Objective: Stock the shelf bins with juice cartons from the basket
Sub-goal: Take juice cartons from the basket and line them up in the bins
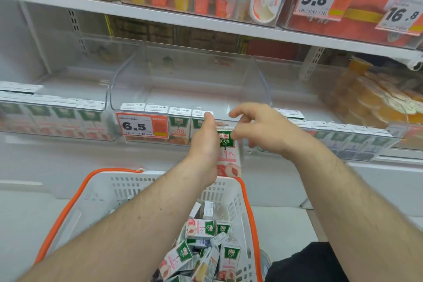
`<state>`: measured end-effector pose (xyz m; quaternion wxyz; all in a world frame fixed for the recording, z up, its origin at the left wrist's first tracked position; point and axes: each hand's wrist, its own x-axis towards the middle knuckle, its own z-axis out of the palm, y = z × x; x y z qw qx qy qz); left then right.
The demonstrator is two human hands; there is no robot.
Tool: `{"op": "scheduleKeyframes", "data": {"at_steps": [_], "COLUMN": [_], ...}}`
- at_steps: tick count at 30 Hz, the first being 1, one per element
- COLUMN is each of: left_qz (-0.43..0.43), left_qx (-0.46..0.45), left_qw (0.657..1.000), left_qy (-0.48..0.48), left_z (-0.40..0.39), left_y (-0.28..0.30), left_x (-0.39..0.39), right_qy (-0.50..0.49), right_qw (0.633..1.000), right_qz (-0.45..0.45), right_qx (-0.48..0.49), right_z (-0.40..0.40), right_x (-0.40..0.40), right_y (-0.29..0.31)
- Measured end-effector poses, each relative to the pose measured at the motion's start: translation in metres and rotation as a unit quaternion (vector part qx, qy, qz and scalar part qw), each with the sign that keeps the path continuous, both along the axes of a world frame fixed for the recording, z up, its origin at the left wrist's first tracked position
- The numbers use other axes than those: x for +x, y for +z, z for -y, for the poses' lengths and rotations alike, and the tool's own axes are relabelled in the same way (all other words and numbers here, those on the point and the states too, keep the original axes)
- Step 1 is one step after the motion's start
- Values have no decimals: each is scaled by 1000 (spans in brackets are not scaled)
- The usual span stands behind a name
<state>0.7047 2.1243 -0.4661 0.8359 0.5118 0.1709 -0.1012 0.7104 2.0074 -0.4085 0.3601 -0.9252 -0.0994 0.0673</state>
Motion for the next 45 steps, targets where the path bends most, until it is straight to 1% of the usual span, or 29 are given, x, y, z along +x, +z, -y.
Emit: {"op": "scheduleKeyframes", "data": {"at_steps": [1, 2, 4, 5, 6, 9, 13, 16, 18, 20, 21, 23, 25, 26, 28, 30, 32, 33, 35, 37, 39, 42, 45], "left_qz": [2, 10, 18, 18, 24, 73, 135, 157, 165, 166, 159, 111, 34, -3, -53, -73, -81, -87, -98, -101, -93, -85, -84], "left_qx": [-21, -36, -57, -50, -21, 40, 75, 83, 77, 57, 33, -41, -110, -139, -189, -225, -243, -245, -240, -226, -196, -151, -116], "left_qw": [1000, 999, 995, 994, 994, 988, 979, 979, 981, 984, 986, 978, 952, 939, 925, 922, 921, 920, 919, 924, 933, 944, 947], "left_qy": [-7, -26, -75, -92, -101, -130, -130, -104, -65, -1, 47, 173, 284, 313, 325, 307, 293, 293, 296, 292, 287, 282, 289], "left_z": [-6, -14, -34, -45, -59, -101, -152, -187, -209, -232, -244, -267, -288, -296, -306, -311, -315, -317, -319, -318, -316, -314, -310], "left_y": [3, 5, 6, 3, -2, -11, -2, 7, 13, 18, 19, 19, 15, 11, 7, 7, 9, 9, 8, 9, 10, 4, -4], "left_x": [-2, -4, -8, -9, -11, -20, -31, -32, -30, -25, -22, -17, -15, -14, -12, -8, -4, -2, -1, -2, -1, 2, 7], "right_qy": [17, 19, 5, -3, -10, -13, 8, 29, 38, 61, 73, 83, 86, 85, 85, 89, 104, 114, 126, 128, 124, 114, 110], "right_qw": [1000, 1000, 998, 994, 989, 965, 947, 950, 955, 961, 966, 970, 973, 977, 987, 991, 986, 984, 985, 987, 986, 986, 986], "right_qz": [-16, -16, -33, -52, -70, -115, -154, -159, -142, -102, -72, -15, 23, 41, 80, 102, 90, 72, 7, -57, -95, -118, -115], "right_qx": [-15, -4, 56, 93, 133, 234, 282, 266, 258, 248, 239, 229, 213, 193, 110, 3, -89, -118, -121, -81, -61, -44, -46], "right_z": [-6, -13, -24, -29, -34, -53, -91, -127, -154, -186, -202, -236, -271, -288, -317, -339, -354, -360, -368, -372, -375, -380, -383], "right_x": [-2, -3, -4, -5, -7, -9, -11, -10, -5, 4, 10, 25, 46, 57, 81, 100, 115, 121, 127, 131, 131, 133, 137], "right_y": [-5, -8, -14, -15, -14, -12, -11, -2, 8, 20, 26, 40, 47, 47, 43, 34, 21, 15, 3, -6, -10, -15, -20]}}
